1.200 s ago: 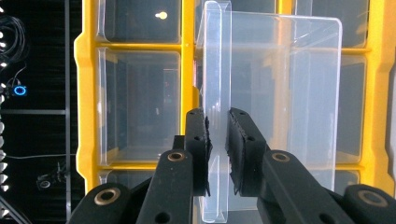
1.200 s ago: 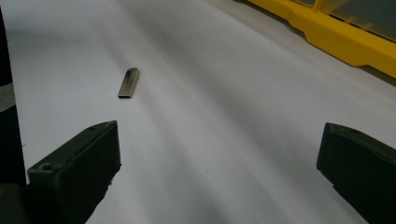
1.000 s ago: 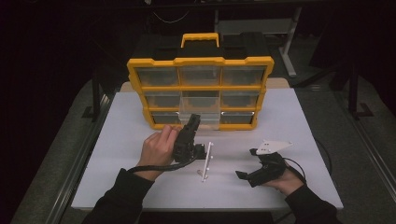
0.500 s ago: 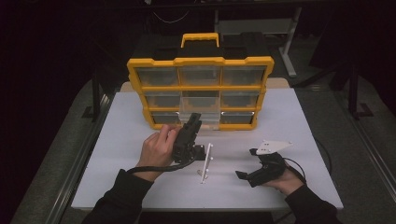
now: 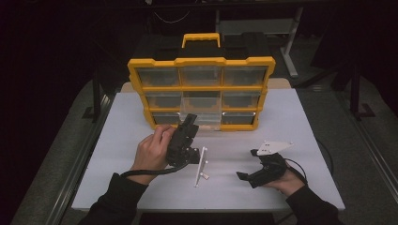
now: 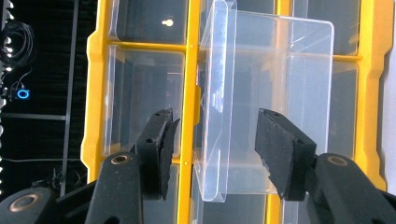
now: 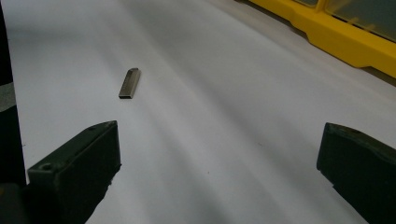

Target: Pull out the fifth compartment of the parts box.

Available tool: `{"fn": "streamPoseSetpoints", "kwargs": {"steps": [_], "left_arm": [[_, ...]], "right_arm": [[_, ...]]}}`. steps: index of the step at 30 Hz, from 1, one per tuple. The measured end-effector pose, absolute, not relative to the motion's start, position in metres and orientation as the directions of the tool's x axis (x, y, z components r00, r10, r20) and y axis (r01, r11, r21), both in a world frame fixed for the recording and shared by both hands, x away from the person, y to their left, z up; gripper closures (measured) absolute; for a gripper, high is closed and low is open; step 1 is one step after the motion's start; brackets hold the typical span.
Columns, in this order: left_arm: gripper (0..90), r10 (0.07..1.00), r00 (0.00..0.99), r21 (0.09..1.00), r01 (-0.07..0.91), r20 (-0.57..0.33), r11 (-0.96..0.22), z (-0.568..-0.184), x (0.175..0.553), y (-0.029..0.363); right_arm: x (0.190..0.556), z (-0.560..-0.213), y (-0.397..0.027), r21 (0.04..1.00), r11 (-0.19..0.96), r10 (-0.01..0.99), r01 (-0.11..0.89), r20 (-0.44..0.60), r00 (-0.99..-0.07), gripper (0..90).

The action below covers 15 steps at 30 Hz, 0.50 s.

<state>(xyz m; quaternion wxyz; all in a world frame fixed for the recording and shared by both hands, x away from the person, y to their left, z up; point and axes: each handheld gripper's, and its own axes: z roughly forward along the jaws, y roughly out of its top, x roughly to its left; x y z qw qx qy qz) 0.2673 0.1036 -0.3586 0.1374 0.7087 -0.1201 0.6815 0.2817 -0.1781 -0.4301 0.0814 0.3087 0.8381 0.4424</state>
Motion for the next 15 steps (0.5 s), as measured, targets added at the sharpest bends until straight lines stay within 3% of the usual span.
{"fn": "streamPoseSetpoints", "kwargs": {"steps": [15], "left_arm": [[37.1,0.016,0.014,0.020,-0.357,1.000,-0.934,-0.366,0.266,0.121]], "right_arm": [[0.283,-0.431,-0.178,0.792,0.419,0.590,0.445,0.135,-0.796,0.0]]}}
